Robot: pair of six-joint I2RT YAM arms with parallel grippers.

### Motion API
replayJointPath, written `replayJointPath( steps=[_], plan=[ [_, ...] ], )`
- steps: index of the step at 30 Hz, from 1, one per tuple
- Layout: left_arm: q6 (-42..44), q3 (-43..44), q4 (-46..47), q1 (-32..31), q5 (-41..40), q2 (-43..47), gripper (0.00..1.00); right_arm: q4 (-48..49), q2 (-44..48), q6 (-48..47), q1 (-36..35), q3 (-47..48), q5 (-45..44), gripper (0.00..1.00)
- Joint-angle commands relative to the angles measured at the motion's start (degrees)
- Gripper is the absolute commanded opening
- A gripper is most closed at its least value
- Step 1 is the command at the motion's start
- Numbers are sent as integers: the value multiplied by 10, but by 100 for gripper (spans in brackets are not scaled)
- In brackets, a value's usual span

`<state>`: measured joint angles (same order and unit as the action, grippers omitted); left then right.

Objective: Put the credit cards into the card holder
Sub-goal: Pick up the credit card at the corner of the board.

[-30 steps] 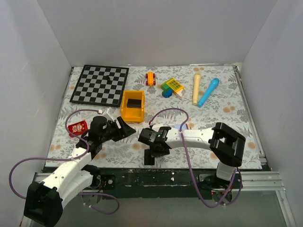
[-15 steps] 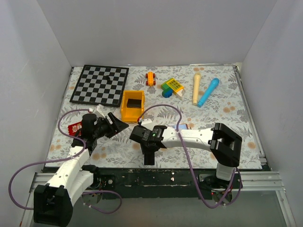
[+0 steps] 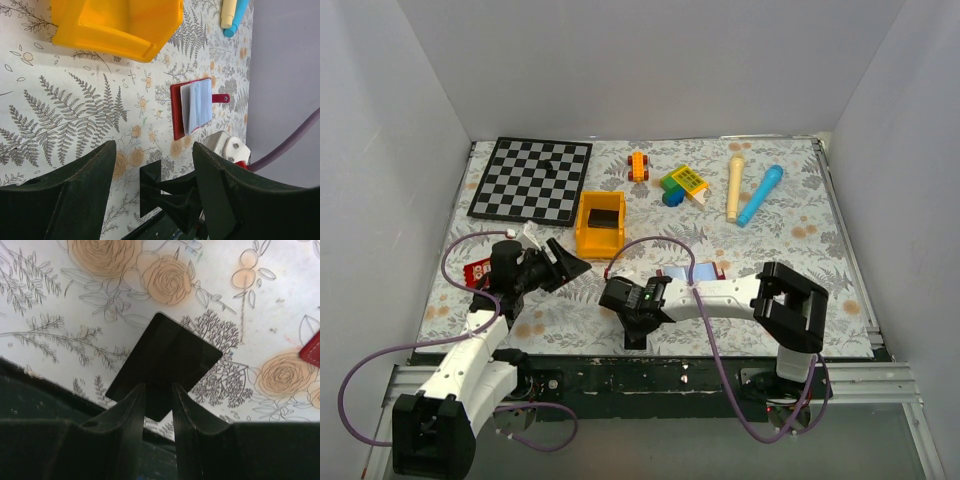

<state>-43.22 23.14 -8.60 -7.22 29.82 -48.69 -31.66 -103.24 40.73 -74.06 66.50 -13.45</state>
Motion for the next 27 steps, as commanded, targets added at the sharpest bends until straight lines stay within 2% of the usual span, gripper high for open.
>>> replayJointPath(
  steps=[1,12,19,25,27],
  plan=[
    [8,5,0,5,8,14,62,30,8,-67,-10,-35,50,35],
    [3,8,3,5,9,13,62,12,29,-161,-16,-99,44,35],
    [0,13,3,5,12,15,62,23,73,-152,-22,-110,56,37],
    [-1,21,-6,5,14,24,62,5,128,-147,-26,-94,13,44],
    [-1,23,-5,5,15,25,62,14,147,-145,-25,-92,-4,50]
  ],
)
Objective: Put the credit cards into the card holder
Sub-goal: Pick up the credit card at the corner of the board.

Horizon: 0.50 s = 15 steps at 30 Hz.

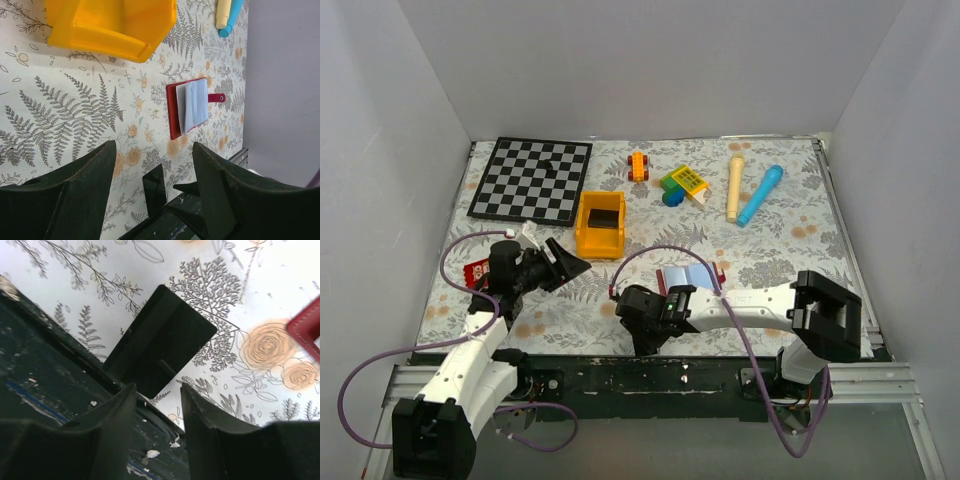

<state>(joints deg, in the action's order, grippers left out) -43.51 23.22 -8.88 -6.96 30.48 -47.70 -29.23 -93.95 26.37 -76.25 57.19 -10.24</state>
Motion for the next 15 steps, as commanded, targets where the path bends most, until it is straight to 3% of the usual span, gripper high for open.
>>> replayJointPath(
  steps=[1,6,15],
  plan=[
    [2,22,-2,3,8,15,62,-3,60,-3,-5,0,-43,55],
    [-4,18,4,3,11,15,62,-15,33,-10,-6,35,-44,75],
    [3,20,-10,4,4,23,63,-20,-47,-15,-68,85,-57,85]
  ],
)
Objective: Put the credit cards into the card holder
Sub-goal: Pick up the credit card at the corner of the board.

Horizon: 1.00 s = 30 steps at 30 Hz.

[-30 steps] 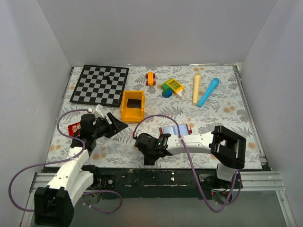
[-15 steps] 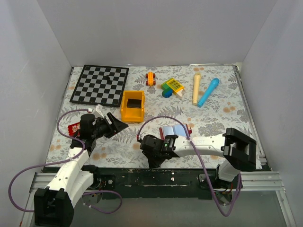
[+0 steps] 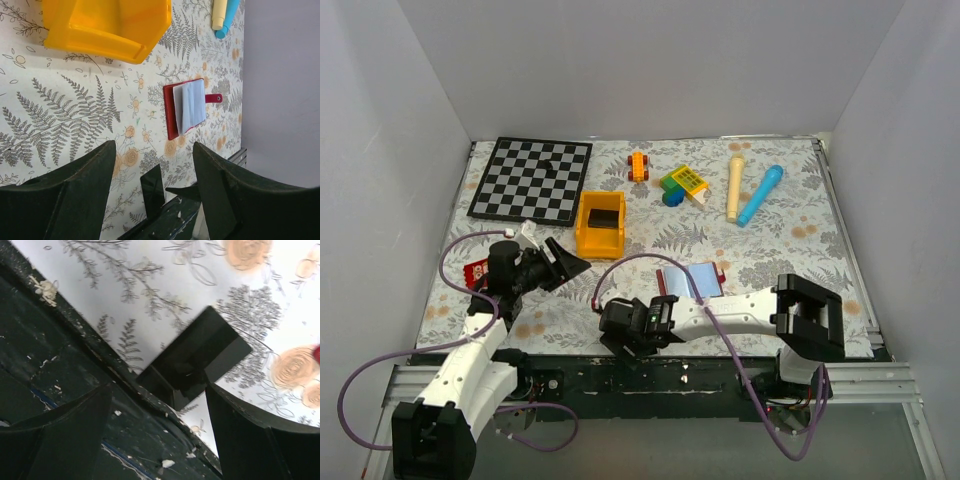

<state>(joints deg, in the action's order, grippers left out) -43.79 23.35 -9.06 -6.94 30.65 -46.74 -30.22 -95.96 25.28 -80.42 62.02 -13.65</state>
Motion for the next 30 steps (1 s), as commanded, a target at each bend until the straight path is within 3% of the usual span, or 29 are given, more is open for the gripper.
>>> replayJointPath(
  steps=[1,13,19,22,26,30],
  plan=[
    [5,21,-11,3,-1,16,63,-16,-36,-3,-32,43,-30,85],
    [8,33,-10,4,3,4,63,-81,-100,22,-51,93,-131,86],
    [8,28,-6,5,4,1,63,-78,-115,19,-51,93,-132,84],
    [7,25,-6,5,4,2,63,-71,-124,18,-51,89,-125,78],
    [8,24,-6,6,4,2,63,-62,-123,26,-51,82,-106,61],
    [8,24,-4,6,4,2,63,-62,-115,36,-51,76,-100,51]
  ],
)
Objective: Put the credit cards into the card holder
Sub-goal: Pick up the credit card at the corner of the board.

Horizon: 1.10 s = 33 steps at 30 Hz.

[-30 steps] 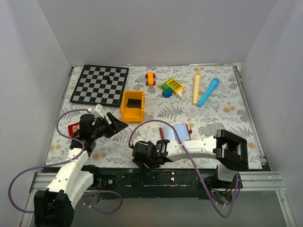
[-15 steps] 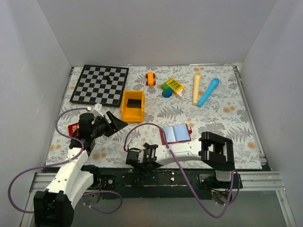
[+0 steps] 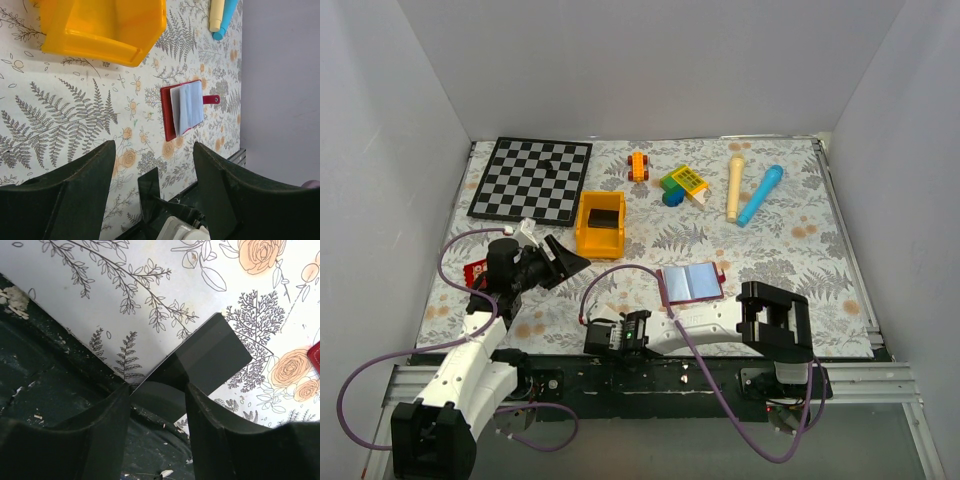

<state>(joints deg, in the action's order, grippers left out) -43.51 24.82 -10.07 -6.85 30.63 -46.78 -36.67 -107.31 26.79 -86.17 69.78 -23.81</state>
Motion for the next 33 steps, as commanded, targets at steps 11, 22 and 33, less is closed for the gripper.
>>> replayJointPath(
  steps=[11,22,33],
  plan=[
    [-4,-2,18,5,12,1,63,-28,46,46,7,-16,-35,32],
    [-7,0,24,5,14,-4,63,-99,88,67,7,7,-109,32],
    [0,7,27,4,14,-9,63,-109,175,114,19,-29,-171,32]
  ],
)
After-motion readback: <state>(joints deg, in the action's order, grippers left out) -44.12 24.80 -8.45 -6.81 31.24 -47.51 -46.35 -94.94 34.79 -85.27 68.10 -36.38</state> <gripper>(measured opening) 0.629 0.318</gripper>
